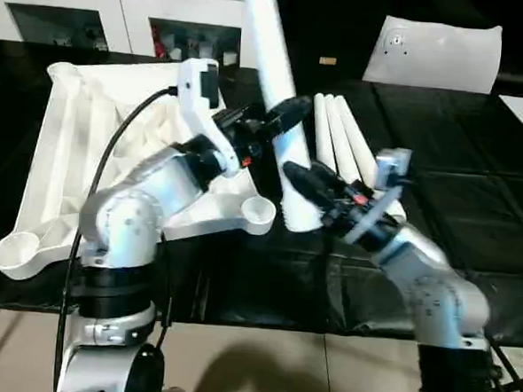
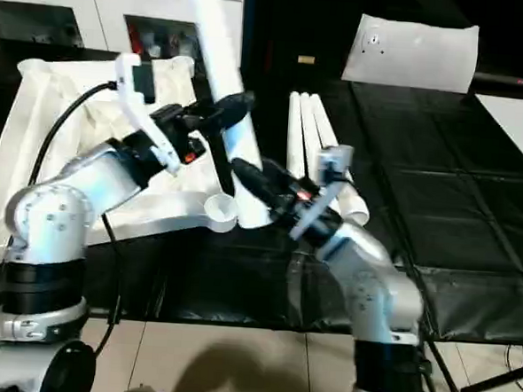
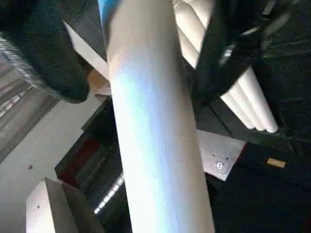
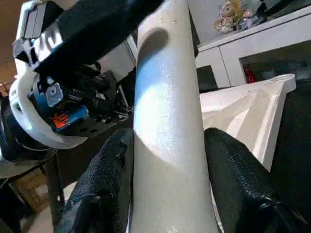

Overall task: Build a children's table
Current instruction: Pick table leg

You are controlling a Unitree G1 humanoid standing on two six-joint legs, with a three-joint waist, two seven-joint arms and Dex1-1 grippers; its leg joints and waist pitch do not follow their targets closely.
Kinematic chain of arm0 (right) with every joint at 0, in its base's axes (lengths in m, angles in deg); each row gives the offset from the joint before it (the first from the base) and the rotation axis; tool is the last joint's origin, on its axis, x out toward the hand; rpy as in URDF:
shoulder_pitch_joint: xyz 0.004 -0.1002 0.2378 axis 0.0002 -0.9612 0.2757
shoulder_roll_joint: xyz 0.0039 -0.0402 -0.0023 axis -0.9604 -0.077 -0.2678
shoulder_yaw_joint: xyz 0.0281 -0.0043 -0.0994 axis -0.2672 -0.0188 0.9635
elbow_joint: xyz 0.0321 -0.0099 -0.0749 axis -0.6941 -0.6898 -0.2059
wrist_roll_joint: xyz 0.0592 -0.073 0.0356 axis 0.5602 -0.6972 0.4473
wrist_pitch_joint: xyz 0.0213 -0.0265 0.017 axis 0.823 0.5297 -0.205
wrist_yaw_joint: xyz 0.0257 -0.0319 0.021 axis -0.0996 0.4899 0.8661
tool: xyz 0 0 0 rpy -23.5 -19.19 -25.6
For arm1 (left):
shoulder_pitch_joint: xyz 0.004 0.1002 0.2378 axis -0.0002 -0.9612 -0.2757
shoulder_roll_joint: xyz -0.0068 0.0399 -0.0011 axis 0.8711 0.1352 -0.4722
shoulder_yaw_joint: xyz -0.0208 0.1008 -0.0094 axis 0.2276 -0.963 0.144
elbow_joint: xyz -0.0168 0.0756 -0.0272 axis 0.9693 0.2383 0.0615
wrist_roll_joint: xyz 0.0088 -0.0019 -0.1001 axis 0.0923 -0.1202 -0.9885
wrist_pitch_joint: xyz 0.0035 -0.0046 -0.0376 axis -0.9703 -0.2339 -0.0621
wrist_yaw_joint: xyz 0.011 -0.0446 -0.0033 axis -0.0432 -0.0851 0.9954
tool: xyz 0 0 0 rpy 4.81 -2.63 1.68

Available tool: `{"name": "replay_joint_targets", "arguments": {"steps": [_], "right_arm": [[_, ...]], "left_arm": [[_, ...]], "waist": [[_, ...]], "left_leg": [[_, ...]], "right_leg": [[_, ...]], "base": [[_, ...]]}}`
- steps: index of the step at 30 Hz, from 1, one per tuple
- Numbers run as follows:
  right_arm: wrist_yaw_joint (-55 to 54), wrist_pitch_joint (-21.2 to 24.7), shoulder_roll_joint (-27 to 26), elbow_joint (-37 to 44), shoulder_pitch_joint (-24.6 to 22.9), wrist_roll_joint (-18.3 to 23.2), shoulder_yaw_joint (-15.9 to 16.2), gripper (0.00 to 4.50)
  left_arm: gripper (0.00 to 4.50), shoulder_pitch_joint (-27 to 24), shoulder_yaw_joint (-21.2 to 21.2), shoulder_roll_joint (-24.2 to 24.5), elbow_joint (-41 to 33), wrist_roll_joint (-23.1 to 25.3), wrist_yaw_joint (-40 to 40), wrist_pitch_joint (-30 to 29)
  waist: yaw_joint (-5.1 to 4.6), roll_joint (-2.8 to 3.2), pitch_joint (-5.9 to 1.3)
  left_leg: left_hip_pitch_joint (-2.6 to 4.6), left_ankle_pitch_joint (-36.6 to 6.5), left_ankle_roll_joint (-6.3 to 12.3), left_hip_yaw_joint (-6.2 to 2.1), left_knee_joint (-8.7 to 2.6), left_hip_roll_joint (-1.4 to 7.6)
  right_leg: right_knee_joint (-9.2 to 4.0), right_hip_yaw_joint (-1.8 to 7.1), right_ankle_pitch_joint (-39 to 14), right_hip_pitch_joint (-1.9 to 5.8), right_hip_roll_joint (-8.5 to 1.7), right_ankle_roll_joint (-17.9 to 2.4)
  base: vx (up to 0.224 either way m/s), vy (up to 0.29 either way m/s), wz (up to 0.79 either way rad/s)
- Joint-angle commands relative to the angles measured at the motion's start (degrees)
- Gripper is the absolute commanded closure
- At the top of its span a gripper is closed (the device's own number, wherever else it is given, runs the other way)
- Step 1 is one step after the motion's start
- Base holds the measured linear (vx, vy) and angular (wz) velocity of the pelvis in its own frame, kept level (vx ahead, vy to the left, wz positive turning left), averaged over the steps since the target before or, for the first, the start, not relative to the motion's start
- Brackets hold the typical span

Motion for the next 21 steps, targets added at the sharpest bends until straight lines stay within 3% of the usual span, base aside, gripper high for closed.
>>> {"name": "replay_joint_targets", "arguments": {"steps": [1,11,12,21], "right_arm": [[-0.59,-2.05,0.16,1.23,0.91,-1.69,0.73,2.64],[-0.98,-6.18,0.16,0.87,-0.06,-6.25,4.96,2.64],[-1.16,-6.9,-0.02,0.69,-0.22,-7.02,5.59,2.64],[-0.76,-10.96,-0.2,-1.8,-1.63,-10.41,8.43,2.64]], "left_arm": [[1.15,-0.3,-0.45,-0.32,-0.07,0.23,1.46,0.1],[1.93,-0.85,-0.9,-0.63,1.27,2.71,3.14,2.82],[2.14,-1.09,-0.97,-0.25,1.33,2.4,3.07,2.0],[2.53,-4.73,0.82,-0.79,0.85,-1.38,0.03,1.78]], "waist": [[-0.01,0.43,-4.33],[-0.11,0.18,-4.32],[-0.1,0.17,-4.39],[-0.16,0.07,-4.28]], "left_leg": [[0.14,-1.29,1.78,-0.33,-3.1,1.74],[0.12,-1.2,2.32,-0.31,-3.04,1.68],[0.16,-1.09,2.35,-0.31,-2.99,1.72],[0.14,-1.94,2.38,-0.24,-3.06,1.76]], "right_leg": [[-4.34,2.84,2.85,4.07,-4.39,-10.93],[-4.31,2.91,2.91,4.09,-4.33,-10.58],[-4.24,2.91,3.14,4.06,-4.36,-10.66],[-4.29,2.91,2.65,4.01,-4.42,-11.19]], "base": [[0.0,0.0,0.0],[0.0,0.0,0.0],[0.0,0.0,0.0],[0.0,0.0,0.0]]}}
